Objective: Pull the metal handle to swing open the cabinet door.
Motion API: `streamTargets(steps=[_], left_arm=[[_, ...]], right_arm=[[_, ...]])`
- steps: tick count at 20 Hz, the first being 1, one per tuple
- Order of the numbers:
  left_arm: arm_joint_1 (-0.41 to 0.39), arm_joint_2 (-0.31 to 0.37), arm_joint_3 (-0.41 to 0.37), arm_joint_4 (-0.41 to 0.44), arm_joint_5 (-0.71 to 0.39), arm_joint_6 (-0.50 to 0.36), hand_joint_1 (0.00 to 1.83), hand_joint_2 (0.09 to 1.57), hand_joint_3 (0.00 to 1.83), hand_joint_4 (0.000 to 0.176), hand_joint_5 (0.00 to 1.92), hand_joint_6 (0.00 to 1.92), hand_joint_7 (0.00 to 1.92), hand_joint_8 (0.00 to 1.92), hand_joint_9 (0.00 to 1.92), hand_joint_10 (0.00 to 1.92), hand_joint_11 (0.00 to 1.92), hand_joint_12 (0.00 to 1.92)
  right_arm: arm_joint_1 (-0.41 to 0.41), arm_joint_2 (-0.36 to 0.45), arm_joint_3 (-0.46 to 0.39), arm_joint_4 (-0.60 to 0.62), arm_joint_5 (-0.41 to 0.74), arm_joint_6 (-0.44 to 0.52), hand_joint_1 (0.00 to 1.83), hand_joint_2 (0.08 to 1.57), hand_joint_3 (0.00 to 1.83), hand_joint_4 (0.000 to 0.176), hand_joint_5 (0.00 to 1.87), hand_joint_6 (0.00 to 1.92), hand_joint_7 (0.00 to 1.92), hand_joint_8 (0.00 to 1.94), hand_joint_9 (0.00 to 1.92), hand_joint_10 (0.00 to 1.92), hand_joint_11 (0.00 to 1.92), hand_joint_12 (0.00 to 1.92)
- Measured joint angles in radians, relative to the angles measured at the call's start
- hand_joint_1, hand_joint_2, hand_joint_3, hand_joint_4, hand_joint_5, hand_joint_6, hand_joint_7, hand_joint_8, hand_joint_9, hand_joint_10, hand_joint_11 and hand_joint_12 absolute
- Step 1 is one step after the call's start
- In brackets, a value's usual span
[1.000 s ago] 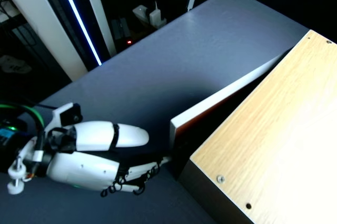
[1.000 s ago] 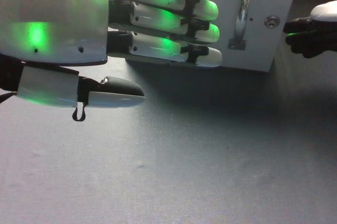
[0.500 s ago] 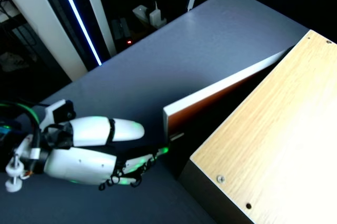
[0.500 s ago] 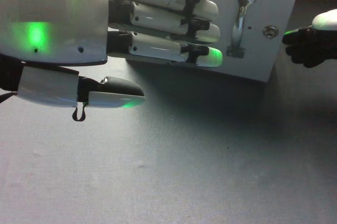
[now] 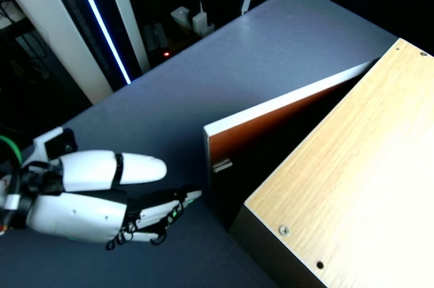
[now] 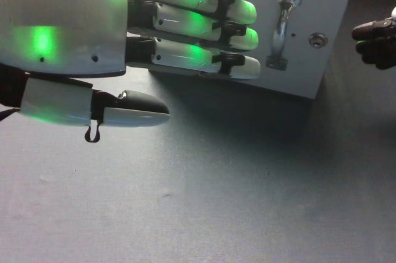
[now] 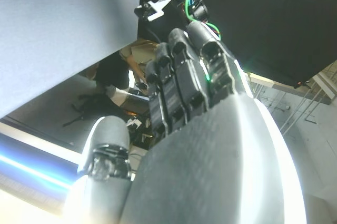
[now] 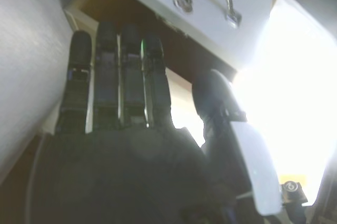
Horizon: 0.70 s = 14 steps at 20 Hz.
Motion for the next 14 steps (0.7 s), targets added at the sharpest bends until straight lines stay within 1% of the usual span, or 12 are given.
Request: streamTargets(steps=[7,14], left_arm=[[0.000,0.000,0.000,0.000,0.000,0.000,0.00,1.57,0.10,0.000,0.38,0.00,0.41,0.00,0.39,0.00,0.00,0.88],[0.000,0.000,0.000,0.000,0.000,0.000,0.00,1.57,0.09,0.000,0.38,0.00,0.41,0.00,0.39,0.00,0.00,0.86]], right_arm=[[0.000,-0.049,0.051,0.037,-0.002,0.000,0.00,1.57,0.11,0.000,0.51,0.01,0.55,0.01,0.48,0.01,0.02,1.05],[-0.004,-0.123,0.095,0.068,-0.005,0.000,0.00,1.57,0.11,0.000,0.50,0.00,0.54,0.00,0.47,0.00,0.01,1.04]])
